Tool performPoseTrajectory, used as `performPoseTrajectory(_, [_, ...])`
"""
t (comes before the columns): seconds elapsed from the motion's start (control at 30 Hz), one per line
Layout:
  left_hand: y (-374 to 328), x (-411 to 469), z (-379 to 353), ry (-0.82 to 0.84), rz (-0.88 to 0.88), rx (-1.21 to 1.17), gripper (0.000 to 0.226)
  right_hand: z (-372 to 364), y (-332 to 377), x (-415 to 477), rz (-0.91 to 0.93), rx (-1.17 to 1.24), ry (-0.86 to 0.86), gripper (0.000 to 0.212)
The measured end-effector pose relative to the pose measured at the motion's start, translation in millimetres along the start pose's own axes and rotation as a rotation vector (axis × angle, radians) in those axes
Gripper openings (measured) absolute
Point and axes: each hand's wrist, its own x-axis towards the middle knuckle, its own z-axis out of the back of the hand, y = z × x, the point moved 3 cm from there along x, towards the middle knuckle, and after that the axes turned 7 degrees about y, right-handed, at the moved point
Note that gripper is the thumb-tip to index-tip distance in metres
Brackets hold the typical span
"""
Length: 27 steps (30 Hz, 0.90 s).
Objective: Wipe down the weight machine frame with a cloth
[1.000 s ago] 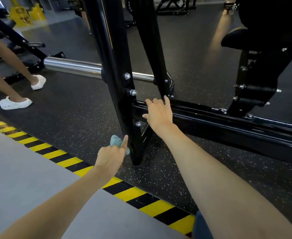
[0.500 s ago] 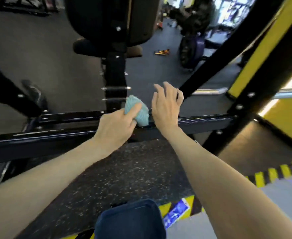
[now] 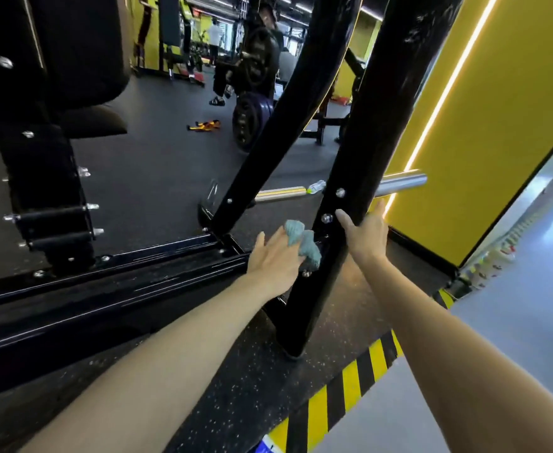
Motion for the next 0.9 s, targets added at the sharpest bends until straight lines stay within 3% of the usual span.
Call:
performPoseTrajectory(0.07, [-20.6,30.9,-12.2,-0.006,-0.01,-0.008,0.049,3.6,5.4,28.0,-0.009,-0.019,0.052,0.053])
performPoseTrajectory(0.13, [-40.3,53.5,-23.1,0.012,0.06,0.015,0.05,5.3,10.2,42.0,-0.001,-0.072,-0.014,0.041])
performPoseTrajectory(0.23, [-53.2,74.3,-25.0,0.104,0.199,0.037,0.047,1.0,5.0,53.7,-0.006,-0.12,-0.027,0.041])
performPoseTrajectory(0.37, [-40.9,90.4,-10.5,0.187,0.263,-0.185,0.037,1.6,3.0,56.1,0.007,-0.088,-0.03,0.036])
performPoseTrajectory(0.53, [-47.1,66.9,-23.2,0.024,-0.001,0.305,0.049,2.4,3.4,49.5,-0.001,-0.069,-0.03,0.036])
performPoseTrajectory(0.63, [-62.5,21.6,-40.0,0.186,-0.269,0.47,0.048,7.3,2.5,41.4,-0.04,-0.097,-0.015,0.046])
performPoseTrajectory(0.7, [-60.4,-26.1,-68.2,0.298,-0.312,0.437,0.044,4.0,-9.3,20.6,-0.111,-0.156,0.014,0.063])
performPoseTrajectory(0.8, [-8.4,-87.6,-88.3,0.363,-0.016,0.048,0.034,-26.7,-48.9,-50.4,-0.252,-0.225,0.088,0.066])
performPoseTrajectory(0.9, [66.2,-149.2,-92.8,0.515,0.304,-0.343,0.031,-79.5,-83.3,-147.9,-0.403,-0.281,0.38,0.044])
